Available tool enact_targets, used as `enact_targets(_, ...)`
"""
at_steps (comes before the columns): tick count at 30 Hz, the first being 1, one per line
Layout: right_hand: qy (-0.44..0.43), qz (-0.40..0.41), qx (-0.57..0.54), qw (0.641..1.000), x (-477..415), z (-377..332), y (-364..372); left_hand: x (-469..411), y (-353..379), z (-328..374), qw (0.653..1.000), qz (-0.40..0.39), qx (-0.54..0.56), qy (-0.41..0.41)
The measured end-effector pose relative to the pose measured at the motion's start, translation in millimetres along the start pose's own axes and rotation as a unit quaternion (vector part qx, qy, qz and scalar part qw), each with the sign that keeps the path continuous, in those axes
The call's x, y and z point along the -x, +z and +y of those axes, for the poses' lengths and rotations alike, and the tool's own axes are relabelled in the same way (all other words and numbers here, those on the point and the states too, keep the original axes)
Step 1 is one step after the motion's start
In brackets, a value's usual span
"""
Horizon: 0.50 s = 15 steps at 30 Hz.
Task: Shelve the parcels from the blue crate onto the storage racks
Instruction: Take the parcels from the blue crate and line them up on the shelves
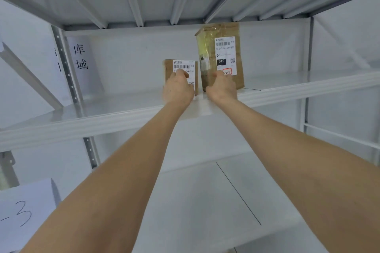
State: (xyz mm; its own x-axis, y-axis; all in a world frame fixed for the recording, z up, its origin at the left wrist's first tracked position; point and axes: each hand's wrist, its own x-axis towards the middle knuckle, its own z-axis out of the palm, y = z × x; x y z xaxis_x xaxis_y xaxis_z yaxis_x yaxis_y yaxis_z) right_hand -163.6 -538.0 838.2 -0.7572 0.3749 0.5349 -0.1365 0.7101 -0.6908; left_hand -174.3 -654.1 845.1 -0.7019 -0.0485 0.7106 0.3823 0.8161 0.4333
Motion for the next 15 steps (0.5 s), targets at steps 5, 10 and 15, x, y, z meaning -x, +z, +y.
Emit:
enact_targets(5,0.0,0.037,0.031,0.999,20,45,-30,36,37,36,0.998,-0.014,0.024,0.052)
enact_targets(10,0.036,0.019,0.057,0.998,43,124,-61,84,99,77,0.993,-0.111,0.023,0.043)
enact_targets(15,0.096,-0.03,0.089,0.991,71,232,-91,153,176,123,0.978,-0.205,0.026,0.019)
